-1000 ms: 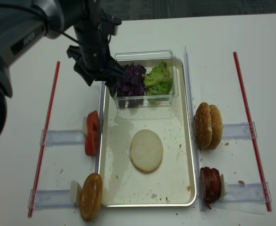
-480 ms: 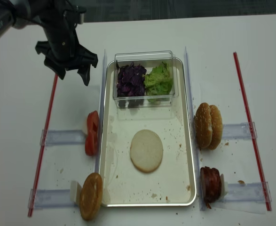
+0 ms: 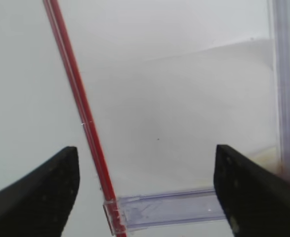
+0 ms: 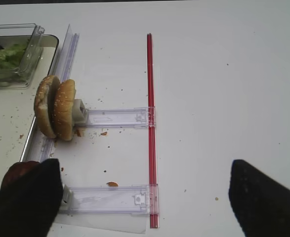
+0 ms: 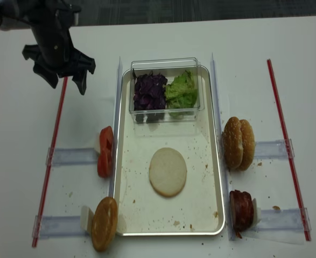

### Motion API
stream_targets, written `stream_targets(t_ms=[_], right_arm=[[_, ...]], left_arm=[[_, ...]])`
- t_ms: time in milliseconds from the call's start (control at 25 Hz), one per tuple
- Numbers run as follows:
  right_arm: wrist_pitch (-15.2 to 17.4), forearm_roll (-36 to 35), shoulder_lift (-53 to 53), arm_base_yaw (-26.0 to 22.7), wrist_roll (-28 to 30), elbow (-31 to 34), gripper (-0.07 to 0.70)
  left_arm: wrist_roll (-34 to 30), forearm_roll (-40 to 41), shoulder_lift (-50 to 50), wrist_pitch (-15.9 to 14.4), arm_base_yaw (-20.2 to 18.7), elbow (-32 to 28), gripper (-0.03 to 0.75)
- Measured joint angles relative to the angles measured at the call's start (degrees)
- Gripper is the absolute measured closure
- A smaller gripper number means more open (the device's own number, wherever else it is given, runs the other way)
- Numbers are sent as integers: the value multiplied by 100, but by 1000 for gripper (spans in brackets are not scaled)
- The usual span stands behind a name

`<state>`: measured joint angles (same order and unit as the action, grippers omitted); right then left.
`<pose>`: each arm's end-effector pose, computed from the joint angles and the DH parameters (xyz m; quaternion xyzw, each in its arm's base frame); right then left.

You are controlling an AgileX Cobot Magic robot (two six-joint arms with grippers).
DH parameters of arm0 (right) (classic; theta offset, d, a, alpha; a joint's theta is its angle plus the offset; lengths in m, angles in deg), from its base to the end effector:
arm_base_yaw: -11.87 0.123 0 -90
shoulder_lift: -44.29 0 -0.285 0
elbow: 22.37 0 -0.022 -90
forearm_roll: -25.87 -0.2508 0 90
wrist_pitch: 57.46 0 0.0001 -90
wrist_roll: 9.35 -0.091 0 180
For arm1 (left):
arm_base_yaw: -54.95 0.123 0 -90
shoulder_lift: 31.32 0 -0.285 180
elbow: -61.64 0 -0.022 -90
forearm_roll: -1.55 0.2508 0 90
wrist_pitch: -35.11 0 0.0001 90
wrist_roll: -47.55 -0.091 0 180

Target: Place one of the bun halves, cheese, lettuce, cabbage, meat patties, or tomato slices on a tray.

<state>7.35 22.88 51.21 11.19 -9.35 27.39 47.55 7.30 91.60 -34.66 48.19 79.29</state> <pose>-0.0079 0.0044 0.2660 0.0033 0.8722 0.0231 0.4887 0.4087 -0.0398 0.2272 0.0741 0.9952 0.0451 0.0460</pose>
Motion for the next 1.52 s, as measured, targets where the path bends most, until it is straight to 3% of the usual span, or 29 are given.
stream_targets(t_ms=[320,600,1520], right_arm=[[0,0,0,0,0,0,-60],[0,0,0,0,0,0,-60],[0,0,0,0,0,0,-60]], left_arm=[[-105,36,-103,0,111,0,198],[-115,-29,-906,-22,182,-164,202],[0,-48,-4797,-67,182,-3825,203]])
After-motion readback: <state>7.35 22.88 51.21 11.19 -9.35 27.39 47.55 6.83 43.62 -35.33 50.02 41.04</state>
